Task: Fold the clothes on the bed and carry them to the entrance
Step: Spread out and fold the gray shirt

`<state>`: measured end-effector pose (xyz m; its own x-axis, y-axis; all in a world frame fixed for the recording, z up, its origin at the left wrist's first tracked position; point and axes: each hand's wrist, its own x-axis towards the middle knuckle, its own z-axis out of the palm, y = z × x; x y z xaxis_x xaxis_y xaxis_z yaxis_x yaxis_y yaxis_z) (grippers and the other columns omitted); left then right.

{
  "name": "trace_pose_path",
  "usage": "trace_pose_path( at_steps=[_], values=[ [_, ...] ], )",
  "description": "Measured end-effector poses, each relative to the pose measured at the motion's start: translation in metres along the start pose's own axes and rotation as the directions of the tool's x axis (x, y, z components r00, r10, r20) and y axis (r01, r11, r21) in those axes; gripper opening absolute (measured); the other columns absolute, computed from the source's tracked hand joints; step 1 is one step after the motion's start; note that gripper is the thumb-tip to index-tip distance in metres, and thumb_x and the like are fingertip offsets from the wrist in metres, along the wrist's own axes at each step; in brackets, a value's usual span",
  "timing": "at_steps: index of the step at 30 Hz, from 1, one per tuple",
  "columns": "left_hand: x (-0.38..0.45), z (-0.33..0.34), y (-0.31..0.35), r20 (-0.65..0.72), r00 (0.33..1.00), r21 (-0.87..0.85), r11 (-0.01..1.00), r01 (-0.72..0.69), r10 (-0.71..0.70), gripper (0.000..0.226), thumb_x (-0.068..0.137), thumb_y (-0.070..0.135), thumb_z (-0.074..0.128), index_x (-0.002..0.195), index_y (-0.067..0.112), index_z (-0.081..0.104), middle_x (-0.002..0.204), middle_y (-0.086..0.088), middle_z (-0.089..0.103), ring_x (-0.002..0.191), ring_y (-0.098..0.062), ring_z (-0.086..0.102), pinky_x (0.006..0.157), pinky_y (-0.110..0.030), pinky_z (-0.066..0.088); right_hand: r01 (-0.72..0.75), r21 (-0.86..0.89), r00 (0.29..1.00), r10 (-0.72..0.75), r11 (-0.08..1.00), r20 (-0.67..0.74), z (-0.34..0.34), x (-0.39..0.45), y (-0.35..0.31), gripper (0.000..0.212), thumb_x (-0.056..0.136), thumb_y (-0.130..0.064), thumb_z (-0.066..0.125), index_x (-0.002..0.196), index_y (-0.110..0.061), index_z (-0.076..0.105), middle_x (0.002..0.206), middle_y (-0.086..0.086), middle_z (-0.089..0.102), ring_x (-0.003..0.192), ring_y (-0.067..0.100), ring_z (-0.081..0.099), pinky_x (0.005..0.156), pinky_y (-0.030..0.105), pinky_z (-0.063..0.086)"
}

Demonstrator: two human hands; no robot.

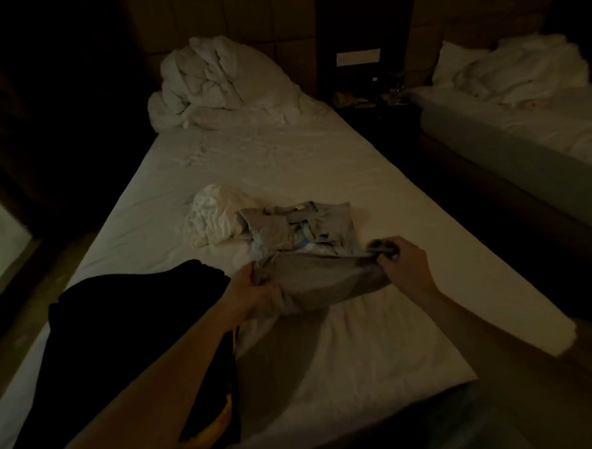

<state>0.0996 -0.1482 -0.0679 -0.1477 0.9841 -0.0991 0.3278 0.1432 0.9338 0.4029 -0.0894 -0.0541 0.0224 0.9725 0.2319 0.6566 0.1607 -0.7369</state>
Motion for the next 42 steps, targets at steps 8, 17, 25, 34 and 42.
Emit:
trace_pose_path(
  at_steps=[8,17,25,34,42],
  values=[
    [0.135,-0.047,0.025,-0.345,0.935,-0.087,0.995,0.058,-0.085,0.019,0.090,0.019,0.067,0.075,0.008,0.062,0.080,-0.015,0.062,0.078,-0.027,0.061,0.074,-0.043,0.053,-0.067,0.049,0.997,0.068,0.997,-0.018,0.041,0.138,-0.036,0.023,0.099,-0.019,0.055,0.108,-0.001,0.066,0.107,0.017,0.067,0.100,0.033,0.060,0.072,0.026,0.035],
    [0.274,-0.034,-0.015,-0.440,0.898,0.259,0.959,0.116,0.011,0.016,0.090,0.024,0.063,0.085,0.011,0.067,0.075,-0.006,0.063,0.079,-0.027,0.062,0.059,-0.029,0.037,-0.254,-0.189,0.941,0.287,0.949,0.177,0.147,0.289,0.010,0.021,0.103,-0.027,0.044,0.117,-0.015,0.055,0.127,0.019,0.044,0.121,0.038,0.038,0.102,0.044,0.035],
    [0.339,-0.020,-0.055,-0.402,0.912,0.405,0.877,0.259,-0.083,0.026,0.082,0.024,0.069,0.100,0.007,0.066,0.098,-0.014,0.067,0.098,-0.033,0.062,0.073,-0.030,0.043,-0.235,-0.224,0.881,0.304,0.946,0.361,0.212,0.337,0.044,0.025,0.098,-0.021,0.054,0.117,-0.005,0.054,0.128,0.018,0.055,0.117,0.035,0.051,0.086,0.032,0.040],
    [0.319,-0.028,-0.039,-0.238,0.958,0.525,0.808,0.266,-0.161,0.035,0.095,0.025,0.053,0.119,0.002,0.063,0.120,-0.024,0.063,0.113,-0.039,0.058,0.093,-0.037,0.047,-0.214,-0.005,0.851,0.189,0.977,0.490,0.163,0.323,0.017,0.024,0.097,-0.013,0.058,0.117,-0.002,0.065,0.111,0.012,0.061,0.103,0.028,0.058,0.083,0.033,0.047],
    [0.237,-0.061,0.037,-0.253,0.945,-0.302,0.945,0.128,-0.209,0.006,0.096,0.019,0.056,0.091,0.017,0.058,0.082,-0.005,0.062,0.067,-0.016,0.061,0.061,-0.029,0.050,-0.187,0.282,0.916,0.064,0.941,0.396,0.066,0.264,-0.047,0.017,0.099,-0.013,0.053,0.088,-0.006,0.064,0.090,0.012,0.061,0.087,0.026,0.057,0.075,0.033,0.041]
  ],
)
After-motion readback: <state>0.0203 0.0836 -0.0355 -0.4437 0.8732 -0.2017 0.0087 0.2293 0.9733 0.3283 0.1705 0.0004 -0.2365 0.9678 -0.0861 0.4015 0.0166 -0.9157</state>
